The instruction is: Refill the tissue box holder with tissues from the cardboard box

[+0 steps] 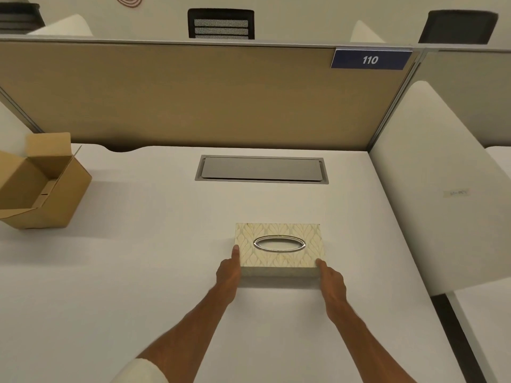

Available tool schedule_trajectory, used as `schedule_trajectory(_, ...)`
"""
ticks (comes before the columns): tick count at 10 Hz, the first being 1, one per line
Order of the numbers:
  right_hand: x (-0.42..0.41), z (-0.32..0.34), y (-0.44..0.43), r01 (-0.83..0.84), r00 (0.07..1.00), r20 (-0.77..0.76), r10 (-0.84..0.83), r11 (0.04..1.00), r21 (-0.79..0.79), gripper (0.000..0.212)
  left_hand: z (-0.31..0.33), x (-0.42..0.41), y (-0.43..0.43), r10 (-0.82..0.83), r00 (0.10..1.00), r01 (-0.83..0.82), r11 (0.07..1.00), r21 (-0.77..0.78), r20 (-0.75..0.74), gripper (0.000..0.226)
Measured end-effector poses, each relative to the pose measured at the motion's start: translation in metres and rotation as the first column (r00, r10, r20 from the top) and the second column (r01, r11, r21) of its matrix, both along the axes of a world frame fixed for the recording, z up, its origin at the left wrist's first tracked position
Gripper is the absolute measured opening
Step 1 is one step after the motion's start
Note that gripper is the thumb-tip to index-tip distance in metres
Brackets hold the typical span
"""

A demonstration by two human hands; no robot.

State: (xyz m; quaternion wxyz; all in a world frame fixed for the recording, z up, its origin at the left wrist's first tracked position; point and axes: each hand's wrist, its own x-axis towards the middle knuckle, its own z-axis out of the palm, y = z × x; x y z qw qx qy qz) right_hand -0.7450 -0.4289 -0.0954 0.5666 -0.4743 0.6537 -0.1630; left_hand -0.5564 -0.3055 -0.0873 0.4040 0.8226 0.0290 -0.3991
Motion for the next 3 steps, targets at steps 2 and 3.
schedule_trajectory(2,0.005,0.014,0.003,-0.120,0.976,-0.204,0.072,0.965,-0.235,0.065,0.015,0.016,0.012,-0.238,0.930,0.213,0.970,0.119,0.280,0.069)
schedule_trajectory(3,0.022,0.029,0.011,-0.285,0.919,-0.380,0.102,0.839,-0.463,0.071,0.032,0.035,0.022,-0.360,0.791,0.283,0.932,0.225,0.495,0.077)
